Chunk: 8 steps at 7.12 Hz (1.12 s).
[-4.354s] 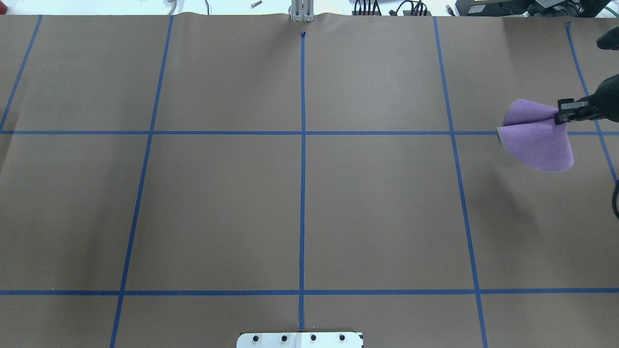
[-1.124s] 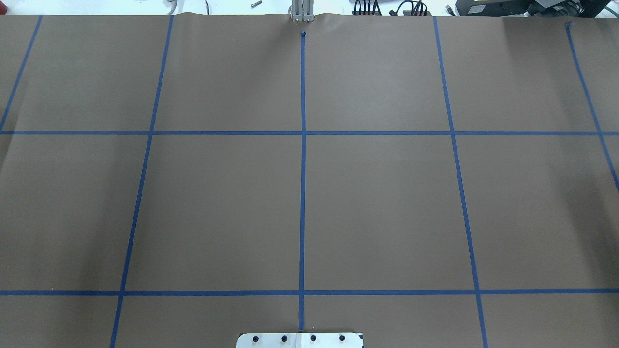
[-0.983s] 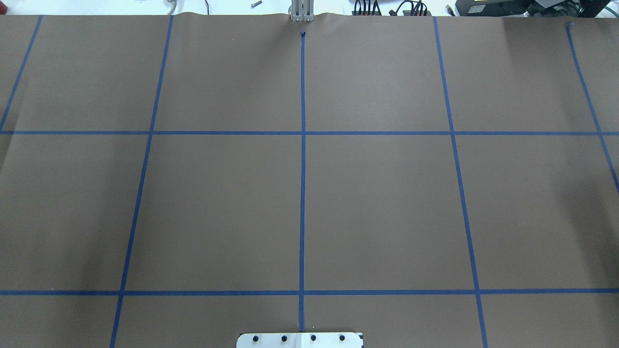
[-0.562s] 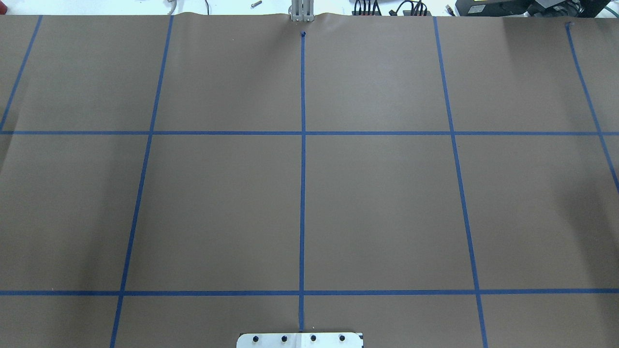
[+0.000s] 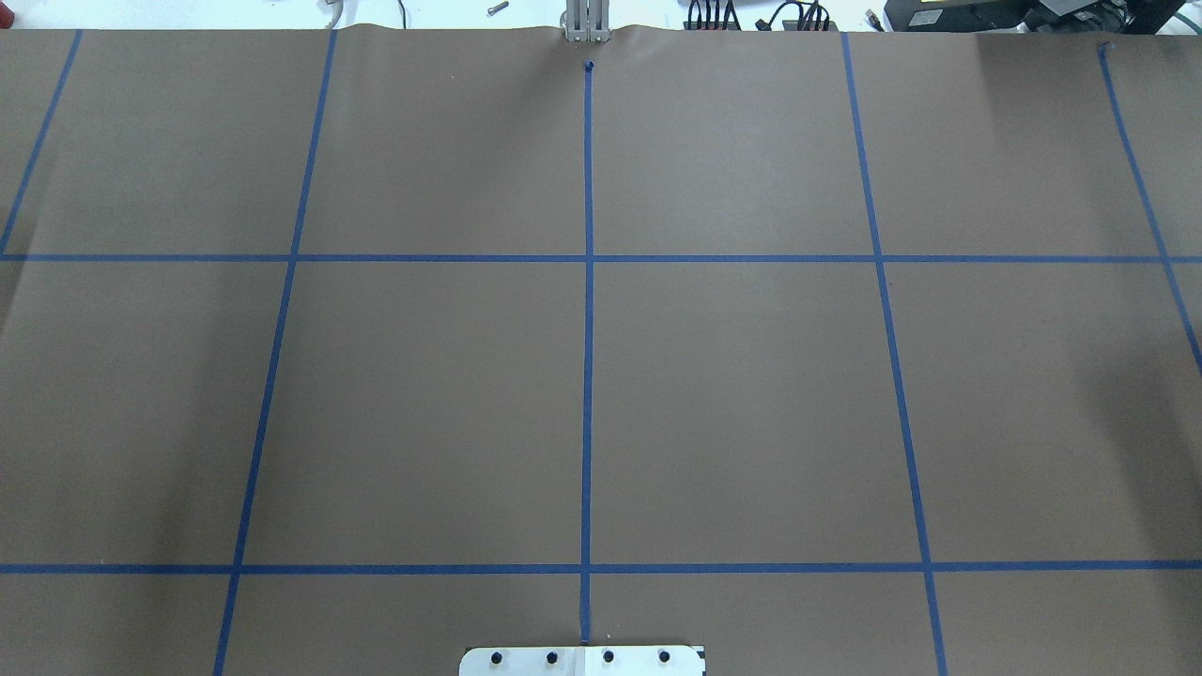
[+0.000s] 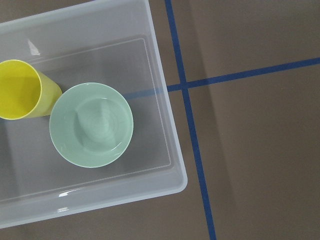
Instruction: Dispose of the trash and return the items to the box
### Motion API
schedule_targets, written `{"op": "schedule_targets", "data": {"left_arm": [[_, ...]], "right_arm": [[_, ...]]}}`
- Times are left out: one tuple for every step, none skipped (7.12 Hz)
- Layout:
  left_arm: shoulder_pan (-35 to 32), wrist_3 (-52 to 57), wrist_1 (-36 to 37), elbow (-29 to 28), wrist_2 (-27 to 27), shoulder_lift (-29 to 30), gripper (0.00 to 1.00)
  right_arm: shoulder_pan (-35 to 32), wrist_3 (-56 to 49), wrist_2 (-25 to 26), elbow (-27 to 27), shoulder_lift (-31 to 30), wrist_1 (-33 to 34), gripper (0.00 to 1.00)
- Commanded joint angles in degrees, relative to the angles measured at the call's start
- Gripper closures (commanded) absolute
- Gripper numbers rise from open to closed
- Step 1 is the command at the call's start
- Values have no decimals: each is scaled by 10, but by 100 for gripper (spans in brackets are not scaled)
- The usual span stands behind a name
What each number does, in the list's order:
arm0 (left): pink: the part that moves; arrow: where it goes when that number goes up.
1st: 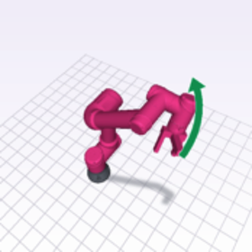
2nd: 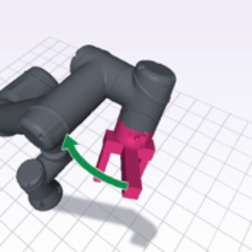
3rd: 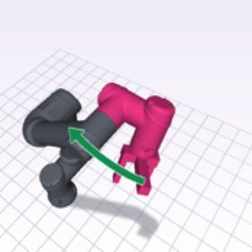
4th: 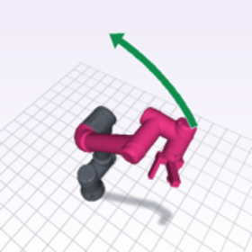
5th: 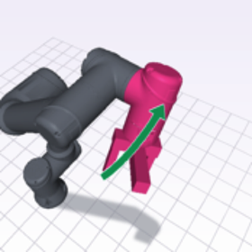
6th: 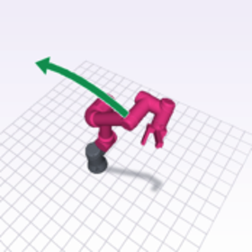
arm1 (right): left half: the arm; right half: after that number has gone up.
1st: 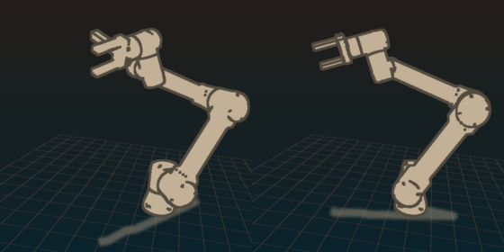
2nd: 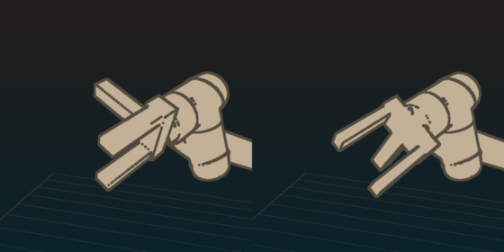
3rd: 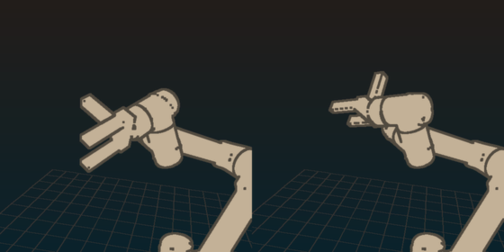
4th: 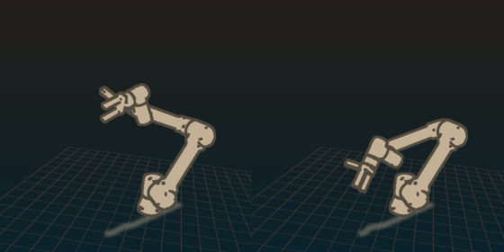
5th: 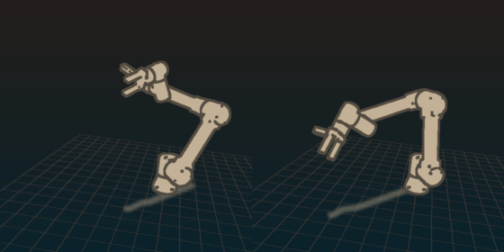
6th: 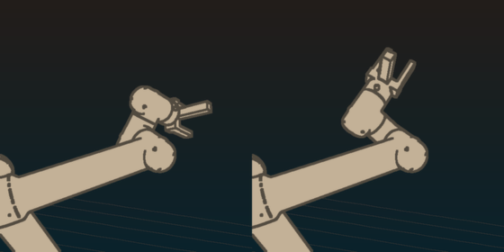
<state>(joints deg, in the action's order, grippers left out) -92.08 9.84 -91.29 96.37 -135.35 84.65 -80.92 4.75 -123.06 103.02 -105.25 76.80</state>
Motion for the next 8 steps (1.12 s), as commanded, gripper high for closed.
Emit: {"op": "schedule_targets", "data": {"left_arm": [[0,4,-6,7,-7,-19,1],[0,4,-6,17,-5,-19,1],[1,4,-6,15,-4,-21,1],[0,4,-6,18,-4,-22,1],[0,4,-6,18,-4,-22,1],[0,4,-6,17,-4,-22,1],[0,4,-6,17,-4,-22,1],[0,4,-6,16,-4,-22,1]], "right_arm": [[0,-3,-3,12,5,1,0],[1,-2,-4,16,4,1,0],[1,-2,-4,16,3,0,0],[1,-2,-4,17,3,1,0],[1,-2,-4,17,3,1,0],[1,-2,-4,17,3,2,0],[1,-2,-5,17,2,2,0],[1,-2,-5,17,2,2,0]]}}
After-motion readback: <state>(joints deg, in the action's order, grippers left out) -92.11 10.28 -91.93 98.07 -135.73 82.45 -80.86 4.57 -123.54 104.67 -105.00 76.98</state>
